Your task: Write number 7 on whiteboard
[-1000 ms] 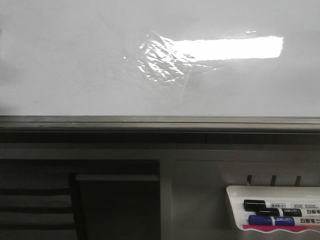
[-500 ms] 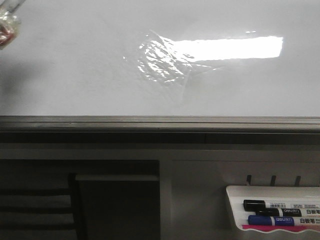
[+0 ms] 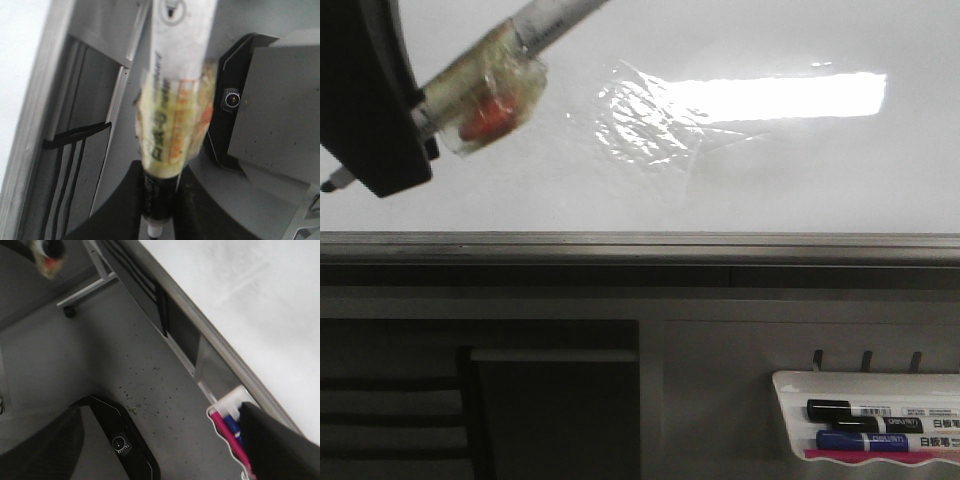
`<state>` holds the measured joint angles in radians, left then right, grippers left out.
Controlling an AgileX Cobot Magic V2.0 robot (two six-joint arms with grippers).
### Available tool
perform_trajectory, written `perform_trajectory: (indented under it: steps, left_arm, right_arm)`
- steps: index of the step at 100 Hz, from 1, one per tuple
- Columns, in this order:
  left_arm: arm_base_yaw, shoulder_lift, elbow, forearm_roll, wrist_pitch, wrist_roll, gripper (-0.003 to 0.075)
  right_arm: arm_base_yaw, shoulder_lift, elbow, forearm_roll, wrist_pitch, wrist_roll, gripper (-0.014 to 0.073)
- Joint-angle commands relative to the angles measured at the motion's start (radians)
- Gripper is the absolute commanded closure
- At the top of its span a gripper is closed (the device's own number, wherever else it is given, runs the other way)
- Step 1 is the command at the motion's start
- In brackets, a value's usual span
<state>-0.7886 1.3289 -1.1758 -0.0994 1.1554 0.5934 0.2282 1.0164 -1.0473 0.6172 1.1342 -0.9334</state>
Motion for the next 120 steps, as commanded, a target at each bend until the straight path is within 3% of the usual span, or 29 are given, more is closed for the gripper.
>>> perform_trajectory:
  steps: [1, 32, 79, 120]
  left_arm:
    - [-0.042, -0.010, -0.034, 0.019, -0.025, 0.006, 0.0741]
    - [-0.066, 0.001, -0.035, 0.048, -0.061, 0.006, 0.0741]
    - [-0.066, 0.001, -0.035, 0.048, -0.106, 0.059, 0.0741]
    - [-0.066, 0.001, -0.035, 0.075, -0.106, 0.059, 0.0741]
  right_arm:
    - [0.083, 0.014, -0.035, 0.061, -0.084, -0.078, 0.0029]
    - [0.330, 0.128, -0.035, 0.061, -0.299, -0.124, 0.0029]
    - [0.441, 0.261, -0.040, 0.074, -0.431, -0.127, 0.0034]
    - [0.443, 0.266, -0.046, 0.091, -0.441, -0.131, 0.0345]
